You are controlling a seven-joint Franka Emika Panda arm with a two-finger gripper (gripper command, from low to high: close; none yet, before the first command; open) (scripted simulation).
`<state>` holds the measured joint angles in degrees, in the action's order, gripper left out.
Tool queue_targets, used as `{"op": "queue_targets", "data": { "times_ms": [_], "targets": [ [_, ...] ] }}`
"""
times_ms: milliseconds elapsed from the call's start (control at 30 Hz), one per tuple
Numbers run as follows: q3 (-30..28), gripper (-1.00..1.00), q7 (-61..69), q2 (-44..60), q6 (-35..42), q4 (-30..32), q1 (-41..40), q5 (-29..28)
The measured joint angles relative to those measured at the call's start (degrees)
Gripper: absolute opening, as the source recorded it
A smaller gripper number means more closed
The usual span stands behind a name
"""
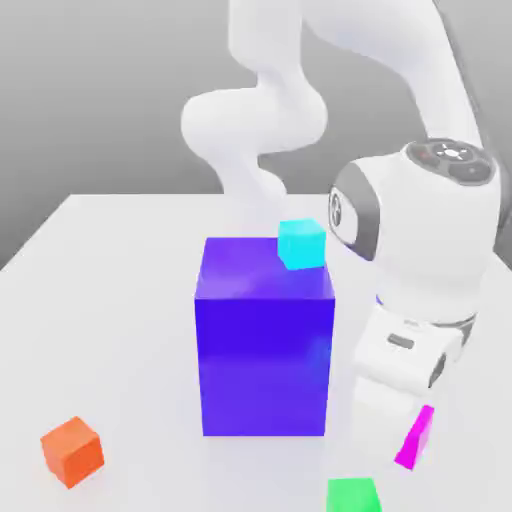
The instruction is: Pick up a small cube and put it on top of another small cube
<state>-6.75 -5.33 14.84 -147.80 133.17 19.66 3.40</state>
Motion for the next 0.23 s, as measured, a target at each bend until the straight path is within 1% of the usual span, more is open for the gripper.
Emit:
{"op": "queue_targets", "data": {
  "times_ms": [100,133,233],
  "targets": [
    [0.6,-1.00,0.9,5.6,-5.0,-0.5,-1.0,1.4],
    [0.7,1.00,1.0,6.6,-5.9,-0.6,-1.2,1.7],
    [0.7,1.00,1.0,6.6,-5.9,-0.6,-1.2,1.7]
  ]
}}
